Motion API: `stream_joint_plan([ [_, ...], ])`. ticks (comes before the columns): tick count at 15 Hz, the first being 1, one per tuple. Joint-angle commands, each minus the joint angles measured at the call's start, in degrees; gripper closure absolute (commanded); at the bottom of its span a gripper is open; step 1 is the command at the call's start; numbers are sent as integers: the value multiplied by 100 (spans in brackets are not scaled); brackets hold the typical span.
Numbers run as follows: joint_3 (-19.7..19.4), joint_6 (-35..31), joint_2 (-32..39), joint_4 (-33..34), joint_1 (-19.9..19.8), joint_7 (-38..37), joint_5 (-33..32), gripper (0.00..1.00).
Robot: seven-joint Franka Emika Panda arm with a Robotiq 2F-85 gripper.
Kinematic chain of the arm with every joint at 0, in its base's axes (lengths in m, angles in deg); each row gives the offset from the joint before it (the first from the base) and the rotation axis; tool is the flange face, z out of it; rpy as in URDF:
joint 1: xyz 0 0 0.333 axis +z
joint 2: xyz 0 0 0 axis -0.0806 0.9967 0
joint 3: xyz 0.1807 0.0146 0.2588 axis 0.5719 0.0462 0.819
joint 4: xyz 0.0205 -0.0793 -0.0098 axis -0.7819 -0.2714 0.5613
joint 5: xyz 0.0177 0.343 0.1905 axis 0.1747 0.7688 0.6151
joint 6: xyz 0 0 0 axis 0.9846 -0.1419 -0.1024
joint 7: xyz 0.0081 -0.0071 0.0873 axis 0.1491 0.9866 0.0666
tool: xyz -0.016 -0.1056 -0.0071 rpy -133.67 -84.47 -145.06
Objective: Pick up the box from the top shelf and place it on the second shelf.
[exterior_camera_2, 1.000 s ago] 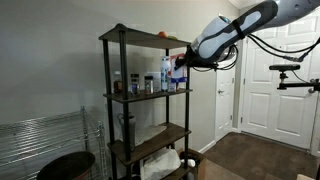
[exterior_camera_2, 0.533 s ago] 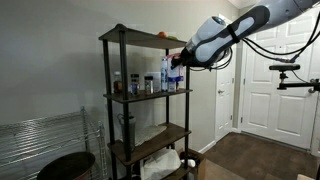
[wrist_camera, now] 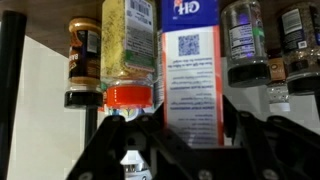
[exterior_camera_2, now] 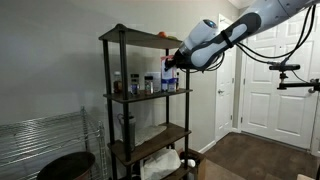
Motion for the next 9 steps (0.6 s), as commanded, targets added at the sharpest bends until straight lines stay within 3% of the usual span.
stream_joint_plan([
  [1,17,0,54,35,0,-24,-32,52],
  [9,33,0,134,105,0,-25,-34,52],
])
